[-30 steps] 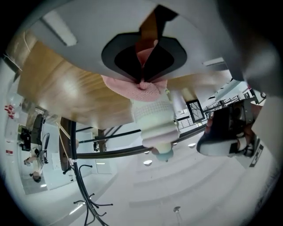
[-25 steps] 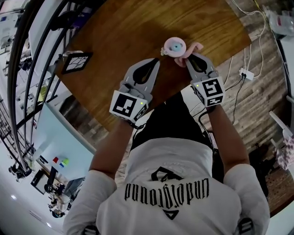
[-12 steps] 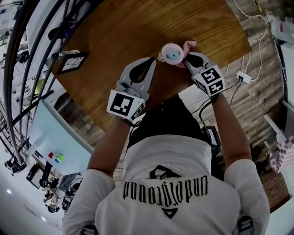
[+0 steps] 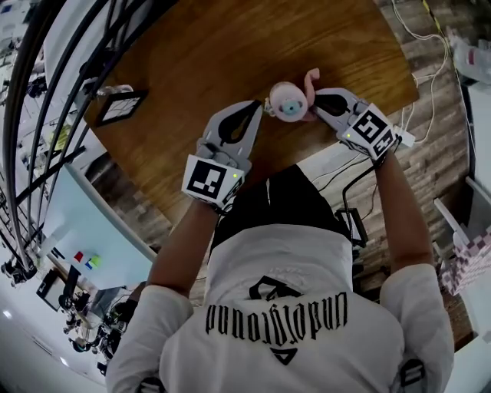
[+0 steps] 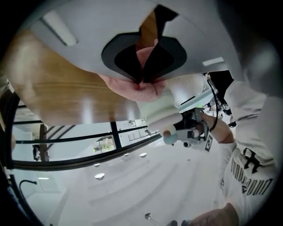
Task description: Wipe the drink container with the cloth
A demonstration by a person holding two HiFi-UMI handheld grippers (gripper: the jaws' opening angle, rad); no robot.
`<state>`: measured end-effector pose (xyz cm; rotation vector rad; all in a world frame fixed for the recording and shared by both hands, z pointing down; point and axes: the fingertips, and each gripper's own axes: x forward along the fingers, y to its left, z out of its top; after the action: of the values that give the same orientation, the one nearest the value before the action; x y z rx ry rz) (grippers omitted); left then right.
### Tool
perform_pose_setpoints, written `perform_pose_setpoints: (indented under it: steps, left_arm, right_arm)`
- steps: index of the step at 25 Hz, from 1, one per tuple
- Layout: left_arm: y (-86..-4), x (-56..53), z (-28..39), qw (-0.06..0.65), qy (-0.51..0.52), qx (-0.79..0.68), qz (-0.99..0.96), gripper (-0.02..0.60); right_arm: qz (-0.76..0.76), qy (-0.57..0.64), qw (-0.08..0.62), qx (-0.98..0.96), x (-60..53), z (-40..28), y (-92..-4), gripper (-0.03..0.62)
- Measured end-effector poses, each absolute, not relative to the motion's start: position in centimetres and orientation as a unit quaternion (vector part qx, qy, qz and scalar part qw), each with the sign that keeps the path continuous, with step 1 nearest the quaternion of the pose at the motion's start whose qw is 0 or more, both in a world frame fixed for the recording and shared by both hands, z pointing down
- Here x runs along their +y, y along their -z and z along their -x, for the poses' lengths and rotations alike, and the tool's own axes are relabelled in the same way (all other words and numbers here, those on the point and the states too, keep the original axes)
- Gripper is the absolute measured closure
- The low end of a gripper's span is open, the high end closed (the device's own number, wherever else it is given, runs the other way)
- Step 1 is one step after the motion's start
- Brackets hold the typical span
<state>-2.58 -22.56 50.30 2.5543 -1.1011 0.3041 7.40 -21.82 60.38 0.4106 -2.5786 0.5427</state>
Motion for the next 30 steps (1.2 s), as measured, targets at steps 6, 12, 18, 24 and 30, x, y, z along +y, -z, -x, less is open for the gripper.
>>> perform_pose_setpoints:
  steps: [6,12,18,24,30]
  left_arm:
    - [-50.1,-23.1,2.4,0.169,-0.108,-0.397,-0.896,0.532]
    - [-50.9,-23.3,2.7,0.175,-0.110,-0.400,-0.893,0.532]
    - [-51.6,-23.4,3.1,0.173,-0.117,-0.403,-0.891,0.532]
    - [-51.0,-23.4,2.8,0.191,-0.113,-0.404,-0.888,0.532]
    - [-50.7,-23.5,2.8,0.204,-0.108,-0.409,-0.883,0.532]
  right_arm:
    - [-0.111,-0.171,0.207,-0.957,-24.2,-6.8,-56.6,0.566]
    - [-0.121,-0.196,0.212,-0.950,-25.5,-6.2,-59.9,0.566]
    - [-0.129,-0.209,0.248,-0.937,-25.9,-5.9,-64.1,0.566]
    - [-0.106,-0.199,0.219,-0.949,-26.4,-5.2,-61.5,0.568]
    - [-0.044,-0.181,0.176,-0.967,-27.3,-3.2,-55.9,0.568]
